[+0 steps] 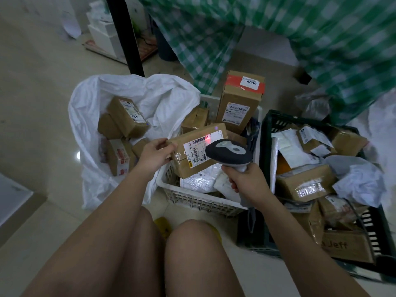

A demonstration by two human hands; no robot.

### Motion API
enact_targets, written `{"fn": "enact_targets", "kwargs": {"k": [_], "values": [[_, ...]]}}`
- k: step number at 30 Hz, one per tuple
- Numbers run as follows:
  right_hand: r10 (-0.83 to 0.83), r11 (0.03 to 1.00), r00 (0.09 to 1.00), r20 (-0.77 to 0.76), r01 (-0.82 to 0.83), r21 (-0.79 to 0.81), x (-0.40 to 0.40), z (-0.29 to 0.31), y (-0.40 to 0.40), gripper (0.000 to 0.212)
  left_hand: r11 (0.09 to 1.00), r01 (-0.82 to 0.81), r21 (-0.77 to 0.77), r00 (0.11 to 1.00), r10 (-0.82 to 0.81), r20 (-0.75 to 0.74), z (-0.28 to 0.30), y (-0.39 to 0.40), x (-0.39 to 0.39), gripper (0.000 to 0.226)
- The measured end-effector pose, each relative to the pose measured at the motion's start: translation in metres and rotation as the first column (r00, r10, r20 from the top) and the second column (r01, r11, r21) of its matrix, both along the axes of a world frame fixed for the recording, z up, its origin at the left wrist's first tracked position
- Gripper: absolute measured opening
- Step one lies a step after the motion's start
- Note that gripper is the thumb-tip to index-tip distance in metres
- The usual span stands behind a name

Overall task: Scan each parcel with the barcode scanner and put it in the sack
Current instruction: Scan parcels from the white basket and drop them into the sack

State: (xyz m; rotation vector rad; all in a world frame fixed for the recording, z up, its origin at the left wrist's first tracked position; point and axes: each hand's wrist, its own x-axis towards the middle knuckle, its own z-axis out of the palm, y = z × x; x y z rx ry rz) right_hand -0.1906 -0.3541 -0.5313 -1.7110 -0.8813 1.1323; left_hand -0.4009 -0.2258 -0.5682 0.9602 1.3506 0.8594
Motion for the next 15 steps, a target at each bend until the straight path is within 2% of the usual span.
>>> {"fn": "enact_targets", "kwargs": {"k": [12, 15], "values": [[-0.040, 0.999, 0.998, -0.047, 0.039, -0.023, 0.0040, -0.0008, -0.0003, 0.022, 1.000, 0.023, 0.004, 0.999, -0.023, -0.035, -0.0007, -0.0007, -0.0012, 0.052], [-0.029, 0.999, 0.999, -0.037, 0.028, -0.025, 0.0021, -0.0008, 0.0033, 0.021, 0.999, -0.014, 0.045, 0.998, 0.017, -0.064, 0.0038, -0.0015, -0.0041, 0.050]]}}
